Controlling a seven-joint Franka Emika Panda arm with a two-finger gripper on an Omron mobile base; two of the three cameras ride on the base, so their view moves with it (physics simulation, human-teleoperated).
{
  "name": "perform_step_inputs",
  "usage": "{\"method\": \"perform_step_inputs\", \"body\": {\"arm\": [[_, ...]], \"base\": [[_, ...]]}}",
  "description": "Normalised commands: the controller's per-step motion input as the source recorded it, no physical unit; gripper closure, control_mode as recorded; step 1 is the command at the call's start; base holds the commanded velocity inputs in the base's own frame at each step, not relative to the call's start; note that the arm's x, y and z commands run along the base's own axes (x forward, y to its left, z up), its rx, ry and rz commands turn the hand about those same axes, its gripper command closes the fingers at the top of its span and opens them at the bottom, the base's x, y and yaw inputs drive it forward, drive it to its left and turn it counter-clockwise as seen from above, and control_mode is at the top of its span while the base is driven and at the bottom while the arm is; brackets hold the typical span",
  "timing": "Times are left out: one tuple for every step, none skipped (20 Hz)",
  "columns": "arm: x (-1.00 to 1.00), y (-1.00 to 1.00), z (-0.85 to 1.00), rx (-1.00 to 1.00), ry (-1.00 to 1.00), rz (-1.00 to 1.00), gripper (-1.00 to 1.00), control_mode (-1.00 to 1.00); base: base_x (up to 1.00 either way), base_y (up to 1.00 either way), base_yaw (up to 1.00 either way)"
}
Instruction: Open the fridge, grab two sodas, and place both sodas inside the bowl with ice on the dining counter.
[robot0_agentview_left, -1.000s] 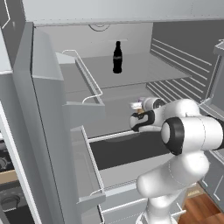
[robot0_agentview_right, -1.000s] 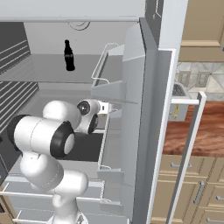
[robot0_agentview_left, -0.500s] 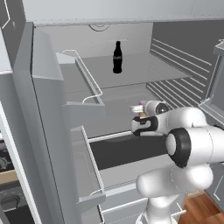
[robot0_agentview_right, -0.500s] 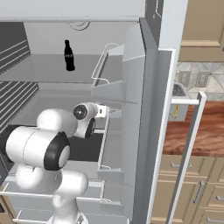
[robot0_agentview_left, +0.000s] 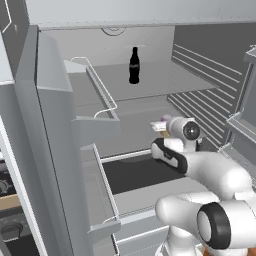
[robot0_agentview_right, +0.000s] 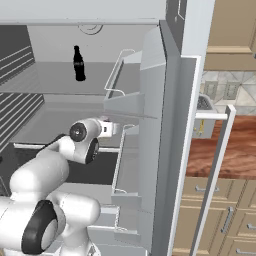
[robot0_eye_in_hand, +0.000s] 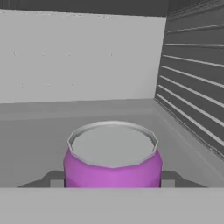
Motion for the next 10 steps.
{"method": "perform_step_inputs", "body": {"arm": [[-0.40, 0.06, 0.80, 0.05, 0.19, 0.00, 1.00, -1.00], [-0.42, 0.04, 0.77, 0.04, 0.20, 0.00, 1.00, -1.00], [-0.36, 0.03, 0.63, 0.03, 0.26, 0.00, 1.00, -1.00], [-0.39, 0.04, 0.51, 0.02, 0.28, 0.00, 1.00, -1.00], [-0.43, 0.04, 0.38, 0.02, 0.30, 0.00, 1.00, -1.00], [-0.48, 0.06, 0.36, 0.01, 0.30, 0.00, 1.00, -1.00], [-0.50, 0.11, 0.29, 0.00, 0.31, 0.00, 1.00, -1.00], [-0.56, 0.13, 0.27, 0.00, 0.29, 0.00, 1.00, -1.00], [-0.62, 0.13, 0.27, 0.00, 0.27, 0.00, 1.00, -1.00], [-0.69, 0.16, 0.33, 0.00, 0.22, 0.00, 1.00, -1.00]], "base": [[0.00, 0.00, 0.00], [0.00, 0.00, 0.00], [0.00, 0.00, 0.00], [0.00, 0.00, 0.00], [0.00, 0.00, 0.00], [0.00, 0.00, 0.00], [0.00, 0.00, 0.00], [0.00, 0.00, 0.00], [0.00, 0.00, 0.00], [0.00, 0.00, 0.00]]}}
